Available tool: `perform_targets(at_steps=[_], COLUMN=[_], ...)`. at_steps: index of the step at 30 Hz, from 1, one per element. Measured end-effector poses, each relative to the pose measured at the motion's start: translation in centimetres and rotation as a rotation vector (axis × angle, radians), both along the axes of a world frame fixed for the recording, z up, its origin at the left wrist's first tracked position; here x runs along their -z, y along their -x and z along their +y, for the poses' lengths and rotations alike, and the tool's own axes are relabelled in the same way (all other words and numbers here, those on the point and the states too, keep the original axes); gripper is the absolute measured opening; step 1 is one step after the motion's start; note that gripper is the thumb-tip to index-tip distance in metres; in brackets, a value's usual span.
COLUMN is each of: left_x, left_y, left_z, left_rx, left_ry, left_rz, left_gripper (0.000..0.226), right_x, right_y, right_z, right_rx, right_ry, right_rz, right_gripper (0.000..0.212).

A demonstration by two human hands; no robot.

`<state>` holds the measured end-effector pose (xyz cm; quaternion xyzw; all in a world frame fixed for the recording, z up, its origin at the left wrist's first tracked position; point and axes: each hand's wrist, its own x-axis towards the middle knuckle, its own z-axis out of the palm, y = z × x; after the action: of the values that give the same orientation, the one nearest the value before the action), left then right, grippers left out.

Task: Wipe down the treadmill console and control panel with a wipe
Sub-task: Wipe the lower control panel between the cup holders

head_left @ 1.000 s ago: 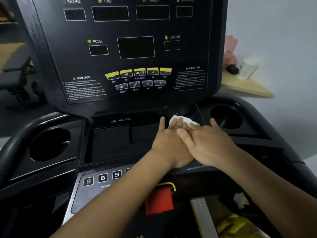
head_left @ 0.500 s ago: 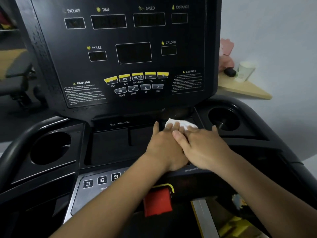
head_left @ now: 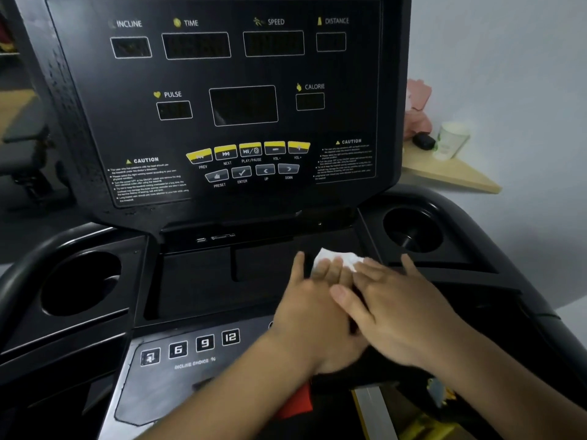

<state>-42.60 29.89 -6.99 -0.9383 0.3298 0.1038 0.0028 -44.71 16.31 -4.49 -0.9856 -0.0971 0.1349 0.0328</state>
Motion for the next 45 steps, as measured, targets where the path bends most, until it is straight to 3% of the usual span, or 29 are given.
perform_targets(at_steps=[5, 12, 18, 21, 24, 28, 34, 39, 45], left_x=[0.3, -0.1, -1.1, -1.2, -0.7, -0.4, -0.2, 0.3, -0.2], left_y=[-4.1, -0.6, -4.9, -2.5, 0.3, -2.7, -0.8, -2.6, -0.8], left_z=[-1.8, -0.9, -2.4, -1.4, -0.3, -1.2, -0.7, -1.5, -0.4], left_rx=[-0.059, 0.022, -0.043, -0.002, 0.018, -0.086, -0.025, -0.130, -0.063], left_ry=[-0.030, 0.023, -0.006, 0.058, 0.028, -0.107, -0.097, -0.137, -0.040], left_rz=[0.043, 0.023, 0.040, 0.029, 0.015, 0.045, 0.073, 0.053, 0.118], left_gripper=[0.085, 0.087, 0.076, 0.069, 0.077, 0.078, 0.078, 0.083, 0.078], right_x=[0.8, -0.3, 0.1, -0.3, -0.8, 0.3, -0.7, 0.1, -0.7], right_y=[-4.2, -1.1, -5.7, -3.4, -0.6, -4.3, -2.0, -4.3, -2.1], right_z=[-0.3, -0.6, -0.7, -0.6, -0.3, -0.2, -0.2, -0.1, -0.1], right_rx=[0.086, 0.009, 0.069, -0.010, -0.077, -0.035, -0.082, -0.024, -0.085], right_ry=[0.070, -0.010, -0.087, -0.091, -0.061, -0.019, -0.008, 0.034, -0.009], right_rz=[-0.035, 0.040, 0.022, 0.030, 0.051, 0.041, 0.039, 0.052, 0.054], right_gripper=[0.089, 0.088, 0.076, 0.083, 0.083, 0.090, 0.092, 0.097, 0.096])
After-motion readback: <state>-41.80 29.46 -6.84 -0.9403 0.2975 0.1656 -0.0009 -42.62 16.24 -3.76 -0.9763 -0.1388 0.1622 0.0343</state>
